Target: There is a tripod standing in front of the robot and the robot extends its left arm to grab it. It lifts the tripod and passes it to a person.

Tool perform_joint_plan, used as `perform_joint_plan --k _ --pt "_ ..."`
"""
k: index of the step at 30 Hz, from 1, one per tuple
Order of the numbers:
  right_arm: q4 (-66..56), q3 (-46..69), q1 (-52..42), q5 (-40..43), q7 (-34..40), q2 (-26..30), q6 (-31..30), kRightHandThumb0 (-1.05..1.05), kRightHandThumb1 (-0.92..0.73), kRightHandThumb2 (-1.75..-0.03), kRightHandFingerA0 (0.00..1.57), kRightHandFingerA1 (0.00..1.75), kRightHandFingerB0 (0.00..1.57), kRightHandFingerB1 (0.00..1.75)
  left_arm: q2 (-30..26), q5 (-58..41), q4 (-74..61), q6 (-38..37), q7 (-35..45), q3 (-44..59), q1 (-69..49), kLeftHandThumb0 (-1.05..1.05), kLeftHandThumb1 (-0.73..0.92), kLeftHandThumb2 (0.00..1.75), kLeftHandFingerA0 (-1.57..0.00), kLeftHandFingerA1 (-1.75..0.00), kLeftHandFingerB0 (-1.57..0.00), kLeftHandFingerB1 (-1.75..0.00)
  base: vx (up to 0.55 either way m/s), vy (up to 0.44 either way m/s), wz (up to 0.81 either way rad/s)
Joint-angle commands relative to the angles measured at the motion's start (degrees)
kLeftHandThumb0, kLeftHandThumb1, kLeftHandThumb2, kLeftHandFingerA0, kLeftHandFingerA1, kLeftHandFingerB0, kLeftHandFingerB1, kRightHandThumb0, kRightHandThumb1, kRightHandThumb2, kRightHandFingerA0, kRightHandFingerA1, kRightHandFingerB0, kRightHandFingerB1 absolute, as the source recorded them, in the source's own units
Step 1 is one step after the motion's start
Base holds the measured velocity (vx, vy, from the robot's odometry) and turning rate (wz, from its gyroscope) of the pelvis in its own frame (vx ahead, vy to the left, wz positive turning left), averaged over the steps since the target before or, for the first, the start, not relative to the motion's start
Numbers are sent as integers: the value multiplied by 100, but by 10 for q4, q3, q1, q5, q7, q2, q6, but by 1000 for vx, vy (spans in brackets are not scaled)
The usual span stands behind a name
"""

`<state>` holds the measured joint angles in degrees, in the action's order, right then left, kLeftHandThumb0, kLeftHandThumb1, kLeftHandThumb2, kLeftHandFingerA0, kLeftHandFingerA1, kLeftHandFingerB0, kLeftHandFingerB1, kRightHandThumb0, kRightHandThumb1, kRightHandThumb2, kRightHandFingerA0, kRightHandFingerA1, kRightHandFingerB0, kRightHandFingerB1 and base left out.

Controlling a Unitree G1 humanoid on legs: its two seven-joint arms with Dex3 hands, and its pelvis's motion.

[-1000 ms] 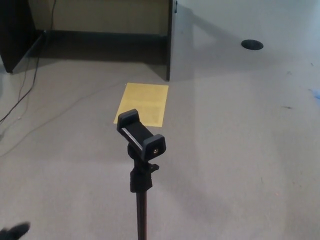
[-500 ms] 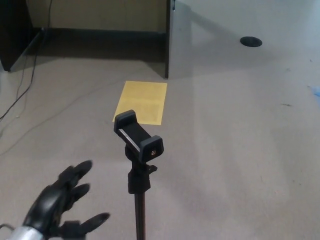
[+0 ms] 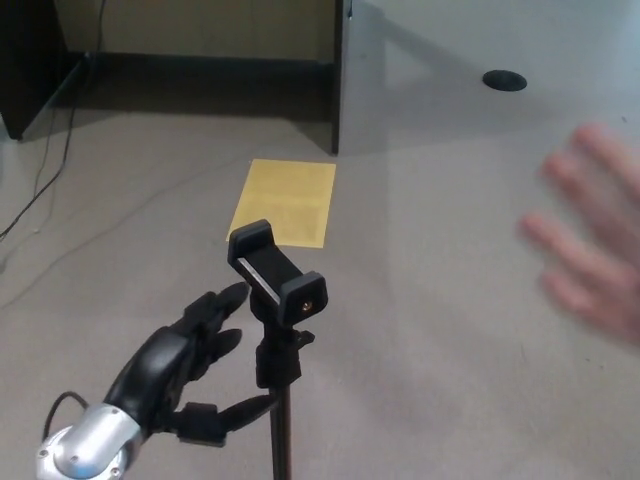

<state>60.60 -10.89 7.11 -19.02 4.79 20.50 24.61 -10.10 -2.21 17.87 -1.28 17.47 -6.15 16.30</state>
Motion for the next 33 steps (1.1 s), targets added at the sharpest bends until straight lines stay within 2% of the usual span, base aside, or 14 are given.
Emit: perform_joint_plan --k 1,7,10,13,17,18,20,24,25,26,27,28,31,33 --pt "-4 2 2 0 -3 8 0 -45 -56 -81 65 57 39 47 -3 1 -10 31 17 -5 -6 -51 34 69 -1 -22 0 -6 0 0 0" --pt "-3 3 3 0 -4 8 -3 -45 -57 -81 65 57 40 47 -12 -6 -7 44 36 0 -10 -54 35 71 -1 -26 0 -7 0 0 0" --pt "-5 2 2 -3 1 8 0 -45 -56 -82 71 60 40 48 -8 -3 3 40 37 -2 -8 -53 35 70 -2 -29 0 -8 0 0 0" --pt "-4 2 2 -2 1 7 1 -44 -56 -81 68 58 41 48 -1 14 20 7 28 -13 -7 -51 34 71 -2 -34 0 -12 0 0 0" --pt "-8 5 8 2 -4 4 -10 -45 -57 -83 69 59 39 48 9 29 25 -2 15 -31 -7 -53 34 72 -1 -32 0 -14 0 0 0" --pt "-5 6 9 2 -4 4 -11 -37 -68 -61 79 49 45 36 16 29 27 2 15 -35 -8 -52 34 72 -1 -33 0 -15 0 0 0" --pt "-3 5 12 1 -4 5 -14 -37 -68 -61 79 47 45 35 24 45 24 13 6 -51 -10 -49 33 71 -1 -36 0 -16 0 0 0" --pt "-4 3 13 -2 -4 7 -10 -38 -68 -60 81 52 45 36 31 64 19 26 -8 -72 -11 -48 32 70 -1 -37 -2 -17 0 0 0" --pt "-4 3 13 -1 -4 6 -10 -38 -68 -61 79 49 45 36 35 63 21 28 -9 -74 -11 -46 44 54 -10 -33 0 -20 0 0 0" --pt "-5 2 14 -3 -2 6 -10 -38 -67 -61 80 49 46 36 40 69 22 32 -14 -78 -9 -45 45 54 -11 -34 -1 -21 0 0 0" --pt "-6 2 14 -4 0 6 -11 -45 -55 -82 73 60 40 48 46 77 25 38 -22 -85 -7 -48 34 67 -5 -41 -4 -15 0 0 0" --pt "-6 4 14 -1 -3 6 -11 -46 -56 -82 69 58 40 47 50 77 28 37 -23 -87 -6 -46 33 68 -6 -39 -2 -18 0 0 0" --pt "-4 4 16 0 -4 7 -10 -46 -56 -82 69 58 40 48 63 79 40 34 -31 -90 1 -50 32 68 -3 -41 -8 -16 0 0 0" --pt "-1 4 18 0 -4 6 -4 -46 -56 -82 70 59 40 48 68 80 42 34 -33 -90 4 -54 34 67 -6 -42 -9 -12 0 0 0"
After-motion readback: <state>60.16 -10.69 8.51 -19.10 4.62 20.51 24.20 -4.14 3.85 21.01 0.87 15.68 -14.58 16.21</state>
